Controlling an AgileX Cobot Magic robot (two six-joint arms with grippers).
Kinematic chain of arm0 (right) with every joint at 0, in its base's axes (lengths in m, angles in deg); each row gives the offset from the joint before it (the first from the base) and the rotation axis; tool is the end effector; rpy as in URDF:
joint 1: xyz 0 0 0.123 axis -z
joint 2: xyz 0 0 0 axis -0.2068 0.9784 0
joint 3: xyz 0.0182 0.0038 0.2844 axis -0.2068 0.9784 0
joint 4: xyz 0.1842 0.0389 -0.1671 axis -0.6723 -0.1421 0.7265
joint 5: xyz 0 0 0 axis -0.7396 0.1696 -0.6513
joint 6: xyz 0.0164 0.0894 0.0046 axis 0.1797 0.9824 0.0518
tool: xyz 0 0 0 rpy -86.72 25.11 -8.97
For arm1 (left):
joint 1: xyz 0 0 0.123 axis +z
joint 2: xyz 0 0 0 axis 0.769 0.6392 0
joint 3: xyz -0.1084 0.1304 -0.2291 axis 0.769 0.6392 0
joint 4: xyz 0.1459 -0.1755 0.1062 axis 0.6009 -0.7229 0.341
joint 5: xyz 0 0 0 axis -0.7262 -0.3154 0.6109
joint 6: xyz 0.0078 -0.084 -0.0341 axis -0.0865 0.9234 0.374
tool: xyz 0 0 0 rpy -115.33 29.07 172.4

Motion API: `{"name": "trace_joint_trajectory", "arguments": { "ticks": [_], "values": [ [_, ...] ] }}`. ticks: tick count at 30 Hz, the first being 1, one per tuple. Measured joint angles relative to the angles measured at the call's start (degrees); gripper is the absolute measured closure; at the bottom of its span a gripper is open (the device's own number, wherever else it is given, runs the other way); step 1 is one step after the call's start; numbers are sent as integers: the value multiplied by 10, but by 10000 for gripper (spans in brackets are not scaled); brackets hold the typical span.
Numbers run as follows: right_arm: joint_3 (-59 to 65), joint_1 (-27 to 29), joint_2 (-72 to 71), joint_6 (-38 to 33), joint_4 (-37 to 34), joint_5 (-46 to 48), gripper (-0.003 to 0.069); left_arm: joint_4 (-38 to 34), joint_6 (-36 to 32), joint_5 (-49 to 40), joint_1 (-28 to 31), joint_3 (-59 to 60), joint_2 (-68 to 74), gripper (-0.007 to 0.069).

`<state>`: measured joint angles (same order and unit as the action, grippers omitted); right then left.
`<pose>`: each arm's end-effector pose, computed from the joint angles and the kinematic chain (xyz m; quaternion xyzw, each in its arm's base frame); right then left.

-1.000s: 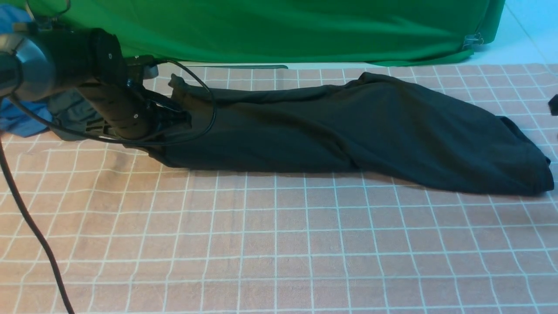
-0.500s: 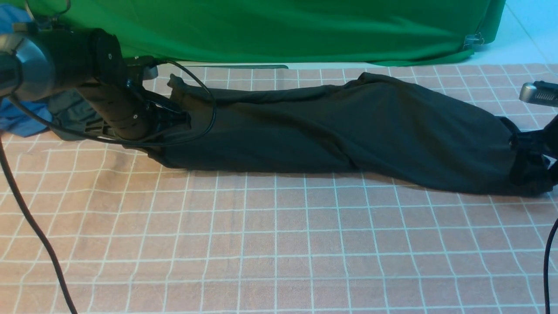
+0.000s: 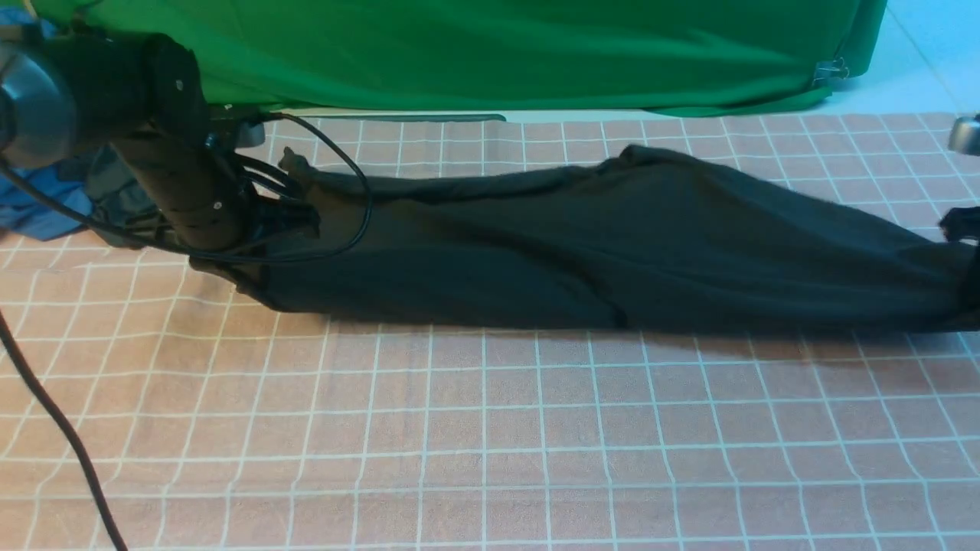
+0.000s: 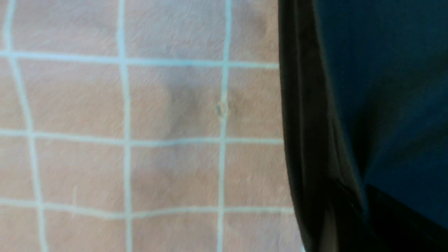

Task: Fold a long-sleeved shirt over a pink coffee tablecloth.
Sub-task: 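Pull the folded dark garment lengthwise by its ends to straighten it flat on the table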

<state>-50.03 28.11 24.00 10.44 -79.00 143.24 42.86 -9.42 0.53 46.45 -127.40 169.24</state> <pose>0.3686 -0.0955 0.2175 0.0465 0.9966 0.0518 0.0438 0.3874 -0.0229 0.2187 -0.0244 0.9911 0.0045 0.1310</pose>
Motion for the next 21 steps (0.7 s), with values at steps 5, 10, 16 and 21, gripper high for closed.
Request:
{"name": "trace_joint_trajectory", "arguments": {
  "ticks": [5,10,16,21],
  "values": [
    [21,1,-26,7,38,31,597,0,10,-26,0,40,-48,594],
    [57,1,-42,17,44,33,598,-1,34,-29,0,123,-105,594],
    [117,1,-47,19,54,36,598,-18,54,-23,1,241,-172,594],
    [128,1,-47,32,58,30,598,-30,55,-18,4,294,-184,594]
  ]
}}
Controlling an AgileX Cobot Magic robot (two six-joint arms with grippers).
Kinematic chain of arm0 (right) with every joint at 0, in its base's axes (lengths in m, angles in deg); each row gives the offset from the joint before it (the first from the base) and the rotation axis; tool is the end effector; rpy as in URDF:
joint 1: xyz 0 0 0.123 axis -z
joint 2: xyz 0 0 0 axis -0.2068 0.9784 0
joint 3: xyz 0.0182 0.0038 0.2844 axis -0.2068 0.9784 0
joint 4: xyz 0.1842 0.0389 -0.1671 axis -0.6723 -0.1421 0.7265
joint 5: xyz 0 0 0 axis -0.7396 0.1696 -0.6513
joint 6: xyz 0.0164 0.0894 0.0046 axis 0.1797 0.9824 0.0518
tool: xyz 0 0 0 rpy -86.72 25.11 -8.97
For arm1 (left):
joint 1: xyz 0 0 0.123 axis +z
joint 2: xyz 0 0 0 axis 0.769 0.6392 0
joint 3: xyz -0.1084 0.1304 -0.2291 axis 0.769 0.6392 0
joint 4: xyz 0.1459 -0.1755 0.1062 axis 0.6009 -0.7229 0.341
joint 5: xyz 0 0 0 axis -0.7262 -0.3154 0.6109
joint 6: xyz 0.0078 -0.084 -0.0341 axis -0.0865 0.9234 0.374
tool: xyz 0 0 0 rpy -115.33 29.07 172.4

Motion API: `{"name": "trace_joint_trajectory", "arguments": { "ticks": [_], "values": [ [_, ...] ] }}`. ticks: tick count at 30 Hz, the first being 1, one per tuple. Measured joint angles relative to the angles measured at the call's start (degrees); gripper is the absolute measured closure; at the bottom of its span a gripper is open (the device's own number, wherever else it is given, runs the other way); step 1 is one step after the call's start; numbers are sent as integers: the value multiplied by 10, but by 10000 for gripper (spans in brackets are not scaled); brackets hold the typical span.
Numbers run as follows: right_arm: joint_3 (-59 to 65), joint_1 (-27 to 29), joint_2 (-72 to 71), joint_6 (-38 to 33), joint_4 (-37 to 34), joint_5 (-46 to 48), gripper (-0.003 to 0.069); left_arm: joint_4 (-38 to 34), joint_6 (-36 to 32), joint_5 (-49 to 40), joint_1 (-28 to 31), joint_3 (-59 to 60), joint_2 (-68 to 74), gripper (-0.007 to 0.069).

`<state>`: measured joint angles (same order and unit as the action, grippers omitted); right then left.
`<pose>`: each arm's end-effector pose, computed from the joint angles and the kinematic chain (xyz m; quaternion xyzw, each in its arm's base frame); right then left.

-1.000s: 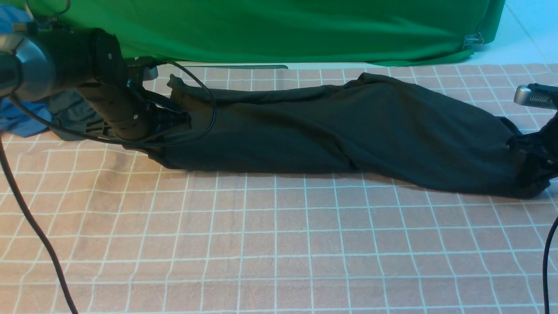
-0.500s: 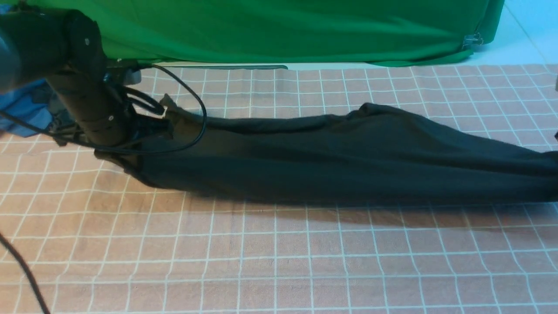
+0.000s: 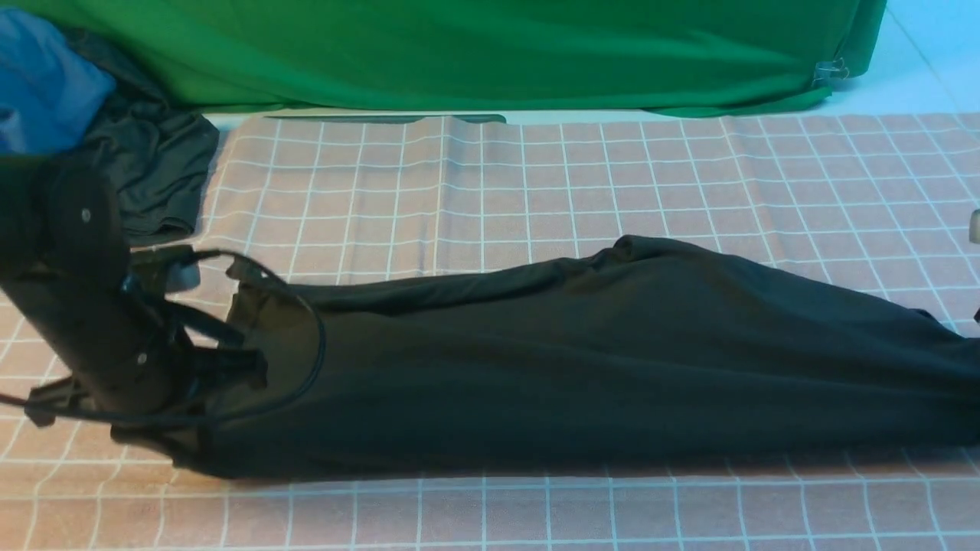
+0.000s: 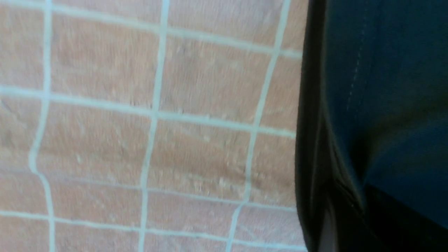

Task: Fold a long-sleeved shirt over a pink coffee tablecloth.
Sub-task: 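Pull the folded dark garment lengthwise by its ends to straighten it flat on the table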

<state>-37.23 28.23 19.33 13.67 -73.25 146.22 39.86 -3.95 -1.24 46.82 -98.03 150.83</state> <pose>0.3173 -0.0899 0.1940 -0.0574 -0.9959 -0.0299 0.0626 0.2618 -0.0166 0.1972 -0.0887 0.9959 -0.0076 0.0183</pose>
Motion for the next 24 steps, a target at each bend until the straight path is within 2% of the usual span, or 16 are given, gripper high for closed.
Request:
{"name": "trace_joint_trajectory", "arguments": {
  "ticks": [3,6,11,13,15,17,20,22,24],
  "values": [
    [0,0,0,4,0,-7,595,-2,0,1,0,11,0,592],
    [0,0,0,7,1,-18,554,-2,1,13,0,12,0,583],
    [0,0,0,11,12,-22,377,7,1,16,1,12,0,461],
    [0,0,0,11,13,-21,340,14,1,15,1,12,0,412],
    [-6,0,0,13,13,-18,295,27,0,-2,1,-5,0,319],
    [-25,0,0,15,14,-5,293,40,0,-19,1,-35,0,263],
    [-60,-5,-4,32,14,0,319,56,18,-33,1,-87,0,228],
    [-82,-16,-14,35,18,0,358,47,32,-34,1,-131,0,236],
    [-106,-40,-29,36,18,-1,427,-3,20,-33,1,-167,0,285]
  ]
}}
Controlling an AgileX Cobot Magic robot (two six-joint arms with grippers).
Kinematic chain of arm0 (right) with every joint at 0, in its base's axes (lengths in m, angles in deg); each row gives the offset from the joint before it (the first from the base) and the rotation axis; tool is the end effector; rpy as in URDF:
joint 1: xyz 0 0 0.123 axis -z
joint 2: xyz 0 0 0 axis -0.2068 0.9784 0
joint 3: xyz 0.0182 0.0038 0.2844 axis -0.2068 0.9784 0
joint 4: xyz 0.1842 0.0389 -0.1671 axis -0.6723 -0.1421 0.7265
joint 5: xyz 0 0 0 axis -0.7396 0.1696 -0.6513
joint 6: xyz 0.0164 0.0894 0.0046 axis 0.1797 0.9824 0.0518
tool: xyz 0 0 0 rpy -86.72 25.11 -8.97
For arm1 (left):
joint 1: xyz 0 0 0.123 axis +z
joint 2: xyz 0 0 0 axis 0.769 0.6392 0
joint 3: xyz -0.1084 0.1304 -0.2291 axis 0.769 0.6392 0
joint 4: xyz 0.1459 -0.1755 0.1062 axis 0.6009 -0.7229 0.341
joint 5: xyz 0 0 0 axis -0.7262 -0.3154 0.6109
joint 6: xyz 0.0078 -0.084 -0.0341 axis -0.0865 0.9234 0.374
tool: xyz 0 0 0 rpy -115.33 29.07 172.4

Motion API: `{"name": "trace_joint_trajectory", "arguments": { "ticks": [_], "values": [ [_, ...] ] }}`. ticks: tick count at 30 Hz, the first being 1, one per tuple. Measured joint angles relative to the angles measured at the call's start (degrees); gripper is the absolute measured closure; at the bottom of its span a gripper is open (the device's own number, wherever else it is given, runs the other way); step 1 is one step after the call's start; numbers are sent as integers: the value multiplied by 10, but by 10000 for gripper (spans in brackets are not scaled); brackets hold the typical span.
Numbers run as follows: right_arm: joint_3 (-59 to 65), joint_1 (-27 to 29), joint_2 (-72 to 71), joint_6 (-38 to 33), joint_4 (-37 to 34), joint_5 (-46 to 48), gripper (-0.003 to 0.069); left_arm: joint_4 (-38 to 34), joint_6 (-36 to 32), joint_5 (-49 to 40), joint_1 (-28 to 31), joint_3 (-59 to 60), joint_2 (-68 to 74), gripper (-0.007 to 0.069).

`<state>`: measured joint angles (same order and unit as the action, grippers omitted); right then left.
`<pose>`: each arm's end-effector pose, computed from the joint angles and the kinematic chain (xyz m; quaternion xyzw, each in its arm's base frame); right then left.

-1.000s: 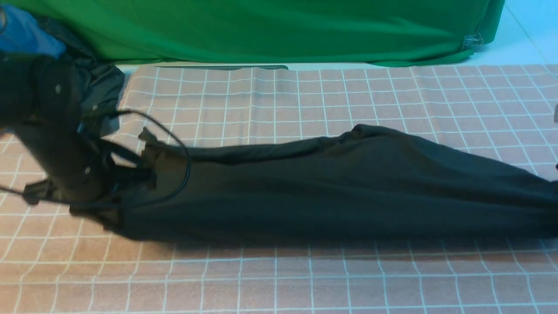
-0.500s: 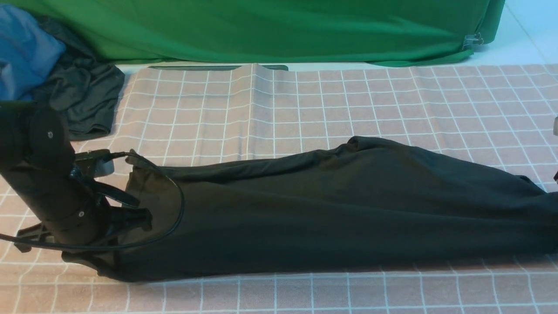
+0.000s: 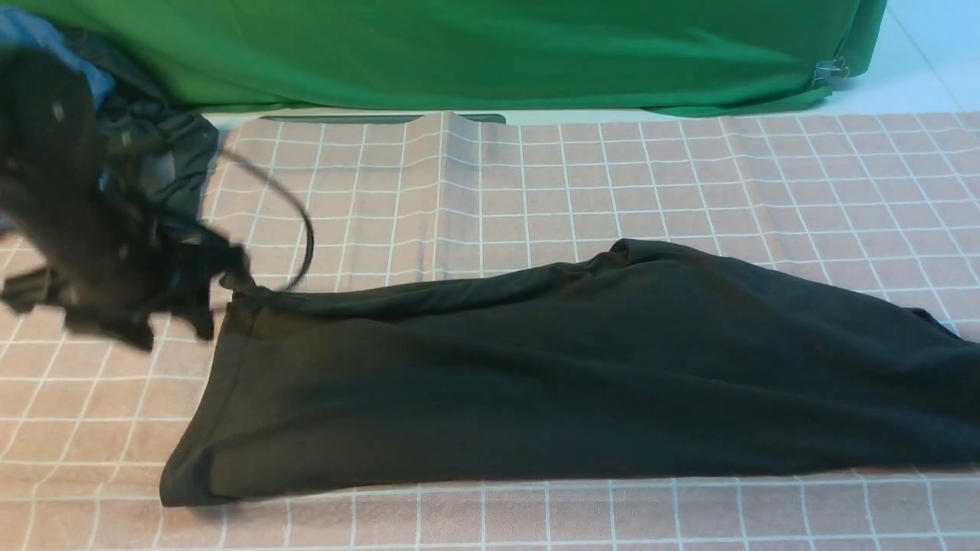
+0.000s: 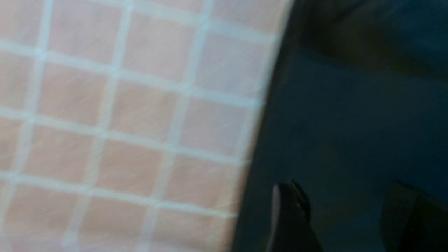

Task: Fold a long-sleeved shirt over a pink coffee tablecloth.
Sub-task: 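Pull the folded dark garment lengthwise by its ends to straighten it flat on the table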

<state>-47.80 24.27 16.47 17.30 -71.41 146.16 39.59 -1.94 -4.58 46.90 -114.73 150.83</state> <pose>0.3469 -0.0759 0.2550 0.0478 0.9976 -0.0083 0.0491 0.3071 -0.0193 0.2694 -0.1060 0.9851 -0.0293 0.1324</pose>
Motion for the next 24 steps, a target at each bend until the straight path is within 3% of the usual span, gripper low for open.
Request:
{"name": "trace_joint_trajectory", "arguments": {
  "ticks": [1,3,7,11,18,24],
  "values": [
    [-4,-3,-3,0,0,-1,445,0,-3,0,0,-3,0,294],
    [-26,-52,-14,-9,-12,-8,569,-87,-51,17,-15,-31,3,457],
    [-33,-117,-9,-32,-51,-32,619,-136,-69,33,-49,-45,41,593],
    [-33,-182,21,-51,-80,-60,620,-145,-71,55,-72,-45,117,612],
    [-33,-243,54,-54,-85,-111,620,-110,-67,151,-66,-45,194,612],
    [-33,-258,56,-54,-102,-144,620,-52,11,244,-20,-45,218,610]
  ]
}}
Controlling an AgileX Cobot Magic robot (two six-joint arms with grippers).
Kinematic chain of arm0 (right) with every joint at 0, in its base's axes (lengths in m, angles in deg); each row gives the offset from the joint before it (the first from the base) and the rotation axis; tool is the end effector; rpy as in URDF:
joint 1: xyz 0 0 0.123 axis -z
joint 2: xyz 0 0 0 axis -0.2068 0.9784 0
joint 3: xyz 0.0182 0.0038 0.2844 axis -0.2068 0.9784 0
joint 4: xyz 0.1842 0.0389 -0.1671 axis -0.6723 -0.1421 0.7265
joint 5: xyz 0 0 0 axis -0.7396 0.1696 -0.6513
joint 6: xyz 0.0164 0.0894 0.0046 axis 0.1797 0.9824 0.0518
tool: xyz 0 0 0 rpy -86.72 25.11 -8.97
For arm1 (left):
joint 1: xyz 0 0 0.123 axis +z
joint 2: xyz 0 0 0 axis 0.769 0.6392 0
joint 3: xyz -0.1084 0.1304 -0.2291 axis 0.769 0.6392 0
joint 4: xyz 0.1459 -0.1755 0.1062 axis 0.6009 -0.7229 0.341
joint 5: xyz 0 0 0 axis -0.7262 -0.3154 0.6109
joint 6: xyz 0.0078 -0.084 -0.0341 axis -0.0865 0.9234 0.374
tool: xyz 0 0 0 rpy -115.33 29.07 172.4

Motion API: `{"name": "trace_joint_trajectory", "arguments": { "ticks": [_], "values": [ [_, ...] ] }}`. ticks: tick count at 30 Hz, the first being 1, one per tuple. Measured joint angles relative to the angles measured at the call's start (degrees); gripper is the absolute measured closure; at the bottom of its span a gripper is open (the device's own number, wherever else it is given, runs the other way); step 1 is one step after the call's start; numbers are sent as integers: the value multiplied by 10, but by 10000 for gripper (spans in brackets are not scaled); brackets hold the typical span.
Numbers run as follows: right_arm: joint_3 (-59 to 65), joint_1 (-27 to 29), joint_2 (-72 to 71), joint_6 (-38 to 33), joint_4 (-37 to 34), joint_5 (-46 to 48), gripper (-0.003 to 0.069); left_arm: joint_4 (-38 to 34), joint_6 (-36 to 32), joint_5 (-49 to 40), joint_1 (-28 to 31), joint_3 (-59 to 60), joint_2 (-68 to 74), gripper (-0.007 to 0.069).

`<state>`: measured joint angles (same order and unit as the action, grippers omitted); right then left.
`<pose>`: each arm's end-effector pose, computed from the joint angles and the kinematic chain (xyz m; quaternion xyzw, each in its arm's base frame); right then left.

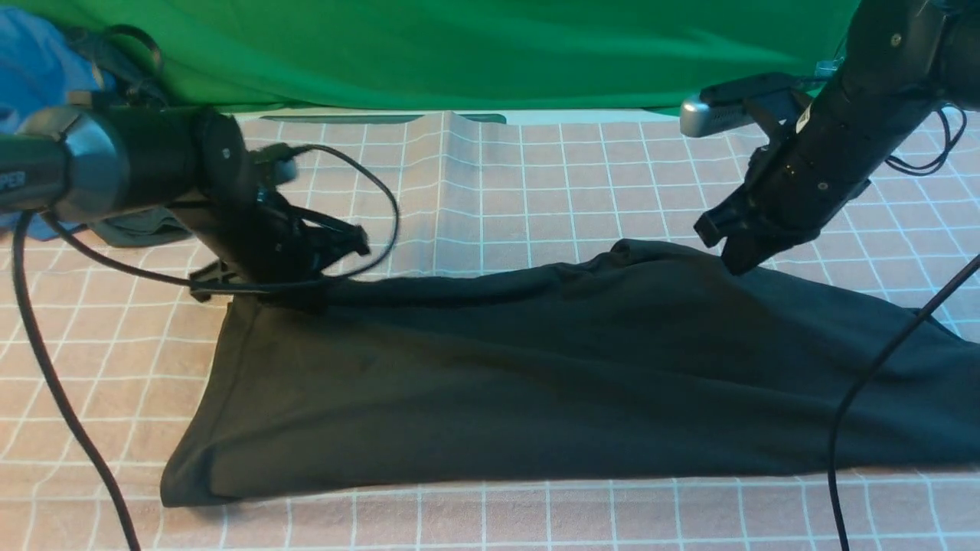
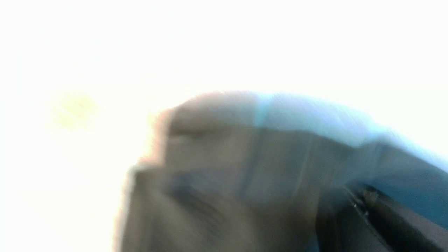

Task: Fold a long-sleeved shirt over a pink coffee tablecloth.
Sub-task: 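Pull the folded dark garment lengthwise by its ends to straighten it flat on the table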

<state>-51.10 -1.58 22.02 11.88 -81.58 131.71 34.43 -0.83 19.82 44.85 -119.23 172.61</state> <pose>0.3838 0.1057 0.2396 -0.1810 0.9679 0.0811 0.1541 0.3929 -0.0427 0.1684 -0.1308 0.9710 -0.0742 0.1857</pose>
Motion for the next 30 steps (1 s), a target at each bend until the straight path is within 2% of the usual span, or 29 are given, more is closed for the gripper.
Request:
{"name": "trace_joint_trajectory", "arguments": {
  "ticks": [5,9,12,16,21,25,30],
  "values": [
    [0,-4,1,-11,-30,-30,620,4,9,19,30,-1,1,610],
    [0,-6,10,-15,-52,-55,620,-5,10,-13,41,-9,0,610],
    [0,-6,34,-30,-64,-68,620,-52,-6,-53,43,-13,-14,610],
    [0,-6,72,-42,-66,-97,620,-163,-97,-112,22,-16,-34,610],
    [0,-1,93,-5,0,-125,620,-164,-97,-145,-17,-9,-37,610],
    [0,30,94,41,54,-140,620,-152,-95,-149,-34,34,-37,610],
    [-23,61,68,40,68,-57,620,-152,-95,-121,-39,88,-43,610]
  ]
}}
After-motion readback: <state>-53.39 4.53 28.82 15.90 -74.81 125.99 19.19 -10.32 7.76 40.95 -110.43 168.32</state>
